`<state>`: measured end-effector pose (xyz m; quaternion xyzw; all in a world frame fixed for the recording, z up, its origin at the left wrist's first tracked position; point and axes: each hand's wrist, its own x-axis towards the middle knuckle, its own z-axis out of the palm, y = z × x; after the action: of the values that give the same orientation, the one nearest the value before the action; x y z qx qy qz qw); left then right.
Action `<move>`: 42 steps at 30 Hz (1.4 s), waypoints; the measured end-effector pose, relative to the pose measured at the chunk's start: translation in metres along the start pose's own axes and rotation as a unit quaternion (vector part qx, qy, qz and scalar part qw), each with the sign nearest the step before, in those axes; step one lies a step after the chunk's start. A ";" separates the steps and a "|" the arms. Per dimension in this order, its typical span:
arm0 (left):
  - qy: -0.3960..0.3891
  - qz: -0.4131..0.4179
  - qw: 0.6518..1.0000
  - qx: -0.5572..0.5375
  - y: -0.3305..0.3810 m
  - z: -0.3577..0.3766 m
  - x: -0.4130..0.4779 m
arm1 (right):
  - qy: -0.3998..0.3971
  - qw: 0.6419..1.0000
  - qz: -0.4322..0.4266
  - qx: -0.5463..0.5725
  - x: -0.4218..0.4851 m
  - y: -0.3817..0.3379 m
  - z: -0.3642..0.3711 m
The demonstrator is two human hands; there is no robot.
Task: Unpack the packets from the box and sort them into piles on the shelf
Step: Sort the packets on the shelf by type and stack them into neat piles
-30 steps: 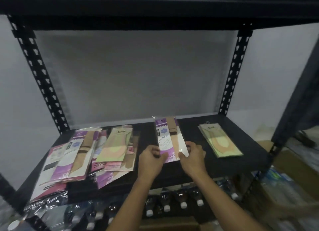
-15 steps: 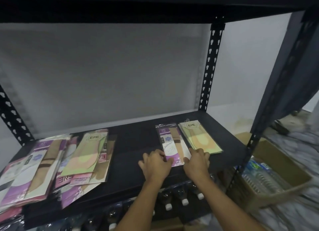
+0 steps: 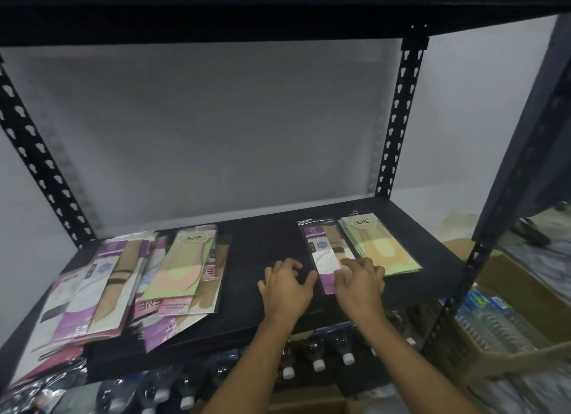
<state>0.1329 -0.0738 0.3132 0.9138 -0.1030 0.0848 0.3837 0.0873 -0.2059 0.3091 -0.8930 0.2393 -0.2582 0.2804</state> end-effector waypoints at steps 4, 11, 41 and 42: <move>0.039 0.005 0.999 0.001 -0.024 -0.043 0.002 | -0.039 0.997 -0.028 0.064 -0.013 -0.040 0.017; 0.161 -0.008 0.986 0.034 -0.085 -0.142 -0.001 | -0.113 0.977 -0.102 0.146 -0.049 -0.126 0.059; 0.206 -0.219 0.953 0.039 -0.198 -0.262 -0.042 | -0.272 0.946 -0.106 0.140 -0.138 -0.293 0.129; 0.216 -0.211 0.953 0.019 -0.194 -0.261 -0.041 | -0.269 0.942 -0.100 0.175 -0.137 -0.293 0.126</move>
<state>0.1223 0.2521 0.3511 0.8819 0.1791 0.1991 0.3881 0.1420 0.1332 0.3573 -0.8855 0.0161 -0.0731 0.4585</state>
